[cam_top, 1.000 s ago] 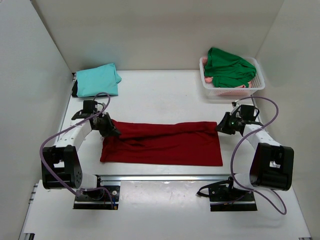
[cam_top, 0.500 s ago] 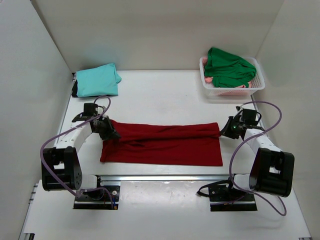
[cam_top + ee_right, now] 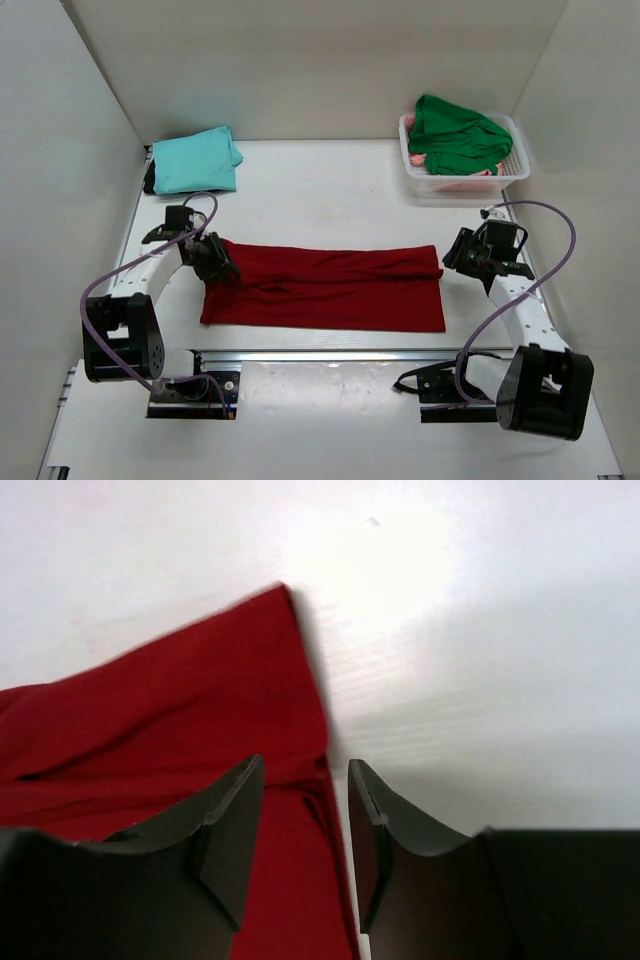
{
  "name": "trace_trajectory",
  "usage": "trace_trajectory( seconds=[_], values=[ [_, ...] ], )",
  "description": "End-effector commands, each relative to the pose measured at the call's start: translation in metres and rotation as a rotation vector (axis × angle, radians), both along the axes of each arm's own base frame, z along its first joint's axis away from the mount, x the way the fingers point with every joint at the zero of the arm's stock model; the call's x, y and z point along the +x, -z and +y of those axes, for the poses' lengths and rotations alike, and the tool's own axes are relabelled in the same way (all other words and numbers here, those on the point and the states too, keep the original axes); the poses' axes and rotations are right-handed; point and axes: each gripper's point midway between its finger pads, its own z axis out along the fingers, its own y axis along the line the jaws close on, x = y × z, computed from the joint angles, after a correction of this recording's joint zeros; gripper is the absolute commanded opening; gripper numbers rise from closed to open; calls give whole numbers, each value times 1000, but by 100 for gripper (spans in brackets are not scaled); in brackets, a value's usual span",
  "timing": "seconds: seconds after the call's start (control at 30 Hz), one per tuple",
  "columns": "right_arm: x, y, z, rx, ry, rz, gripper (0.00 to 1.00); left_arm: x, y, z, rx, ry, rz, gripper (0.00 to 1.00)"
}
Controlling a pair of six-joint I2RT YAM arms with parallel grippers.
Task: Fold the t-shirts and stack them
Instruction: Fold the other side of the tshirt into a rectangle, then rotate the tshirt 90 degrees
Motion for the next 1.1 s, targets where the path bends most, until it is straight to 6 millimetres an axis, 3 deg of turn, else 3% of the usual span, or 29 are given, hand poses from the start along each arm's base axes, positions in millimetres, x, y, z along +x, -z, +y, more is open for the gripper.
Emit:
trace_trajectory(
  seconds=[0.0,0.13,0.2,0.23,0.37,0.5,0.6,0.73,0.87,0.97,1.07],
  values=[
    [18,-26,12,-19,-67,-115,37,28,-29,-6,2,14,-110,44],
    [43,-33,35,39,-170,-139,30,47,-39,-25,-26,35,-171,41],
    [54,-25,43,89,-197,-101,26,50,-36,-34,-58,28,-184,40],
    [62,-32,48,104,-221,-115,26,54,-34,-38,-77,10,-190,40],
    [67,-7,71,115,-317,-21,24,51,-17,-56,-76,5,-178,41],
    [46,20,93,152,-381,82,23,31,8,-60,-64,14,-103,41],
    [15,38,108,192,-423,175,21,23,15,-50,-63,-9,-81,40],
    [-24,42,117,193,-452,233,20,22,10,-39,-39,-26,-88,41],
    [-49,45,113,218,-415,272,19,15,15,-37,-19,-21,-65,41],
    [-55,42,106,200,-406,301,17,11,23,-41,1,-8,-29,42],
    [-30,18,102,146,-391,222,20,21,16,-43,43,-3,-53,43]
  ],
)
